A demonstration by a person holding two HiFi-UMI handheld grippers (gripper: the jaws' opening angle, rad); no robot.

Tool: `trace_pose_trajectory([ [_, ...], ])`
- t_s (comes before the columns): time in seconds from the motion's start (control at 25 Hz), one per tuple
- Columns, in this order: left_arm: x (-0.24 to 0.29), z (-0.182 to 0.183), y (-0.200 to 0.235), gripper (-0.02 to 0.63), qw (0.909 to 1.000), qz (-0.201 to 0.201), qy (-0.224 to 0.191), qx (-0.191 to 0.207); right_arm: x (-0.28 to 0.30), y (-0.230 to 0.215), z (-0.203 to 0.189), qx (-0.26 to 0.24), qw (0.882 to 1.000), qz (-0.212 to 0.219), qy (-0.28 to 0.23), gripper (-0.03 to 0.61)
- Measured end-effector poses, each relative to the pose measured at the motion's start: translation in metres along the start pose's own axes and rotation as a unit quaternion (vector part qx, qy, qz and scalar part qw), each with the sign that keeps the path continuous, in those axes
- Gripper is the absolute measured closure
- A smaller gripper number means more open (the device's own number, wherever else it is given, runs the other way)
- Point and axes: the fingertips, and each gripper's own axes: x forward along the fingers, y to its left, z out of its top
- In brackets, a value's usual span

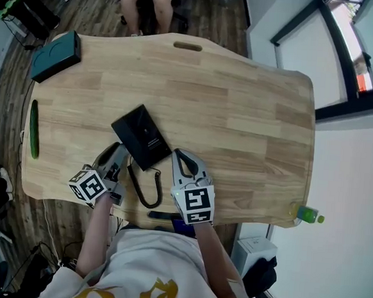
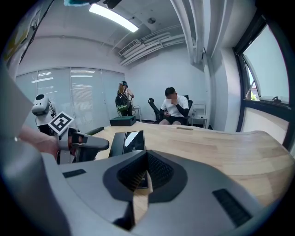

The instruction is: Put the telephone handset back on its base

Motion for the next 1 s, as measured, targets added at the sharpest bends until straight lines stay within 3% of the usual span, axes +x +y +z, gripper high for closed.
trace_pose_trajectory([
  [0.2,-0.007,0.019,-0.028,0.514,0.9945,-0.005,-0.017,0.104,-0.009,0.003,0.010,-0.008,1.000,-0.007,-0.017,0.574],
  [0.44,-0.011,0.032,-0.067,0.595,0.9805,-0.020,-0.023,0.194,-0.023,0.010,0.027,-0.015,0.999,-0.013,-0.040,0.574],
  [1.0,-0.041,0.053,-0.125,0.612,0.9639,-0.014,-0.067,0.257,-0.065,0.024,0.059,-0.032,0.994,-0.044,-0.092,0.574],
])
